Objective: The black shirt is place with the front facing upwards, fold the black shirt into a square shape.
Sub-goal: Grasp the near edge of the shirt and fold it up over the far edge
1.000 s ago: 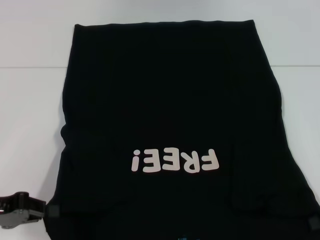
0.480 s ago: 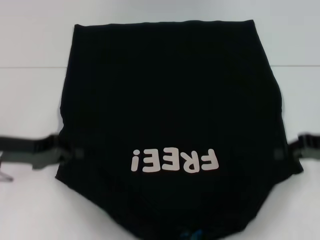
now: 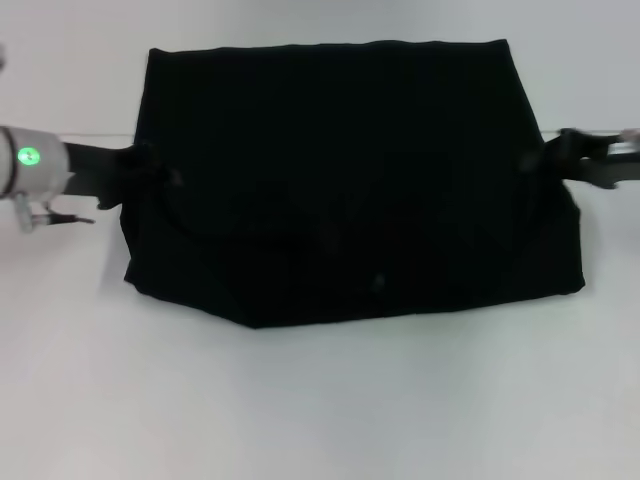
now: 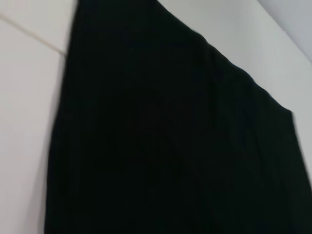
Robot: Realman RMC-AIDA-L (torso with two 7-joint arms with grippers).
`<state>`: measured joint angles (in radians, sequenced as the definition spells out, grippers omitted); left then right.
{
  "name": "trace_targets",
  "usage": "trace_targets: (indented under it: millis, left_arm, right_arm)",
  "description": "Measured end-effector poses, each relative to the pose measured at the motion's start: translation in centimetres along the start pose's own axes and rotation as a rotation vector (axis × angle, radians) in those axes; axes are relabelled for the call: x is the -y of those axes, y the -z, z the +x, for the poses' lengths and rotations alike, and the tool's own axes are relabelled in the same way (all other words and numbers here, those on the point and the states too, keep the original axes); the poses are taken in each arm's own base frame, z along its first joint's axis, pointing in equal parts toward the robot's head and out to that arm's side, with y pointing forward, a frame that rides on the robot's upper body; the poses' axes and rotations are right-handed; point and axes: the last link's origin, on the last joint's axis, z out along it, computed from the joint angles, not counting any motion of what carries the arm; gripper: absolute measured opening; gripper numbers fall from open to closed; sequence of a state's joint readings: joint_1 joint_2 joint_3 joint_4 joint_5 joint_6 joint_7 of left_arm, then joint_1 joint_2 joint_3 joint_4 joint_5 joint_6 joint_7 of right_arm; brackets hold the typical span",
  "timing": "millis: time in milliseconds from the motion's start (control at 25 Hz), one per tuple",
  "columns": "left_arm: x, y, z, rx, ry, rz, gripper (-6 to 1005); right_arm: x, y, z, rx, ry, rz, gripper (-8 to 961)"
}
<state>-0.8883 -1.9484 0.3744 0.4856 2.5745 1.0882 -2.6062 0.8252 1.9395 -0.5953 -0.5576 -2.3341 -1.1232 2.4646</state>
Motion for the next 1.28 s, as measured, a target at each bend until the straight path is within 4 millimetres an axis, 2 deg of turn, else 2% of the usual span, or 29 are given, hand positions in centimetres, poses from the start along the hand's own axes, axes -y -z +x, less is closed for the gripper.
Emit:
trace_targets:
  millis: [160, 320, 480, 680, 800, 920, 1280]
  left_arm:
    - [-0.5, -2.1, -0.5, -0.034, -0.043, 0.062, 3]
    - [-0.6, -3.0, -0.7, -0.070, -0.075, 0.107, 3]
    - [-0.9, -3.0, 0.1, -0.119, -0.053, 0.113, 3]
    - [-0.9, -2.4, 1.4, -0.179, -0.018, 0.125, 3]
    - [-1.0, -2.4, 1.9, -0.210, -0.012, 0.129, 3]
    - [-1.3, -2.8, 1.8, -0.215, -0.016, 0.132, 3]
    - [-2.6, -3.7, 1.7, -0.210, -0.063, 0.131, 2]
  right_arm:
    - [0.1, -3.4, 1.6, 0.035, 0.031, 0.072, 55]
    - [-0.3, -5.0, 2.0, 0.062, 0.098, 0.135, 55]
    - [-0.7, -5.2, 1.0, 0.092, 0.128, 0.161, 55]
    - [-0.8, -4.4, -1.7, 0.178, 0.141, 0.201, 55]
    - [-0.8, -4.3, -2.6, 0.215, 0.160, 0.231, 56]
    - [-1.1, -4.5, -3.1, 0.231, 0.187, 0.253, 57]
    - [-2.3, -6.0, -2.7, 0.234, 0.257, 0.285, 64]
